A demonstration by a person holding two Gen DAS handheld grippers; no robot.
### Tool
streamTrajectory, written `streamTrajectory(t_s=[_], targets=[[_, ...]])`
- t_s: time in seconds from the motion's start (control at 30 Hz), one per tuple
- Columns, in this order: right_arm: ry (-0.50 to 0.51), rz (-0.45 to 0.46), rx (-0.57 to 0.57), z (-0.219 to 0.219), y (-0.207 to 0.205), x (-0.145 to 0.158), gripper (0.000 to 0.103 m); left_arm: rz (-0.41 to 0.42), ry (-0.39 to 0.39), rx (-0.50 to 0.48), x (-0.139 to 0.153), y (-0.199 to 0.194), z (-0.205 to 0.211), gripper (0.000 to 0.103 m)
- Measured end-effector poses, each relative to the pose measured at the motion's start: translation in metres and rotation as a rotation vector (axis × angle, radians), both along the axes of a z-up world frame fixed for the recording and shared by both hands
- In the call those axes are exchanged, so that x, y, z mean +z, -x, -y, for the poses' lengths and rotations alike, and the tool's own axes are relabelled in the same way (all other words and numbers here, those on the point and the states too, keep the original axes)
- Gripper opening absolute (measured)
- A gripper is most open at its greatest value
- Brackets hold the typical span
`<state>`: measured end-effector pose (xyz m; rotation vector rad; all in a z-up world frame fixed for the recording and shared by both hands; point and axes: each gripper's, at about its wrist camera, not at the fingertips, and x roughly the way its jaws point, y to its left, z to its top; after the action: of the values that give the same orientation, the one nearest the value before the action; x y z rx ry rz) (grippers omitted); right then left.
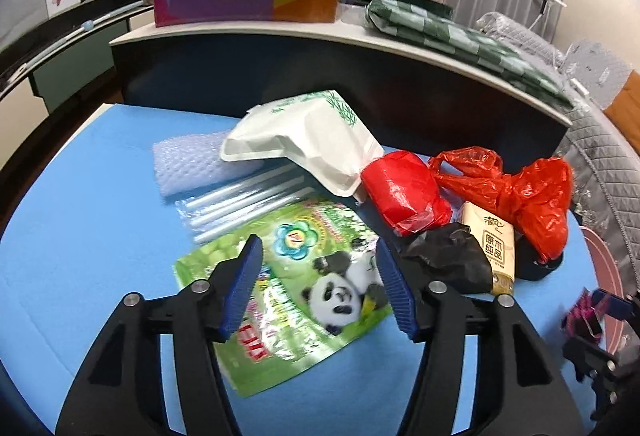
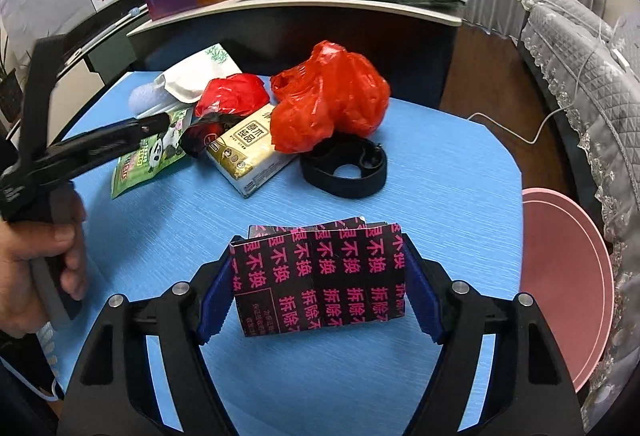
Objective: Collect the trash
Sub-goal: 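Grasp the black-and-pink printed card with the right tool, then grasp the green panda snack packet with the left tool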
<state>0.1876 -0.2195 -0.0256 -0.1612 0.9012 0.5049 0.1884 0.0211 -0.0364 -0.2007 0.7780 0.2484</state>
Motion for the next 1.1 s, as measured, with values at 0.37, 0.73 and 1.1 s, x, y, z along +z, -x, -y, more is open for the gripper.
streamTrajectory(t_s=[0.37, 0.73, 1.1], targets=[[-0.013, 0.012, -0.012, 0.010, 0.004, 0.007, 0.074, -0.114, -0.062, 0.080, -0.012, -0.023, 0.012, 0.068], [-0.013, 0.051, 0.002, 0.004, 0.013, 0.020, 0.074, -0.138, -0.053, 0.037, -0.010, 0.012, 0.010, 0.033], [-0.009, 0.114, 0.007, 0.003, 0.034, 0.042, 0.074, -0.062, -0.115, -0.021, 0.021, 0.058, 0.016, 0.009]])
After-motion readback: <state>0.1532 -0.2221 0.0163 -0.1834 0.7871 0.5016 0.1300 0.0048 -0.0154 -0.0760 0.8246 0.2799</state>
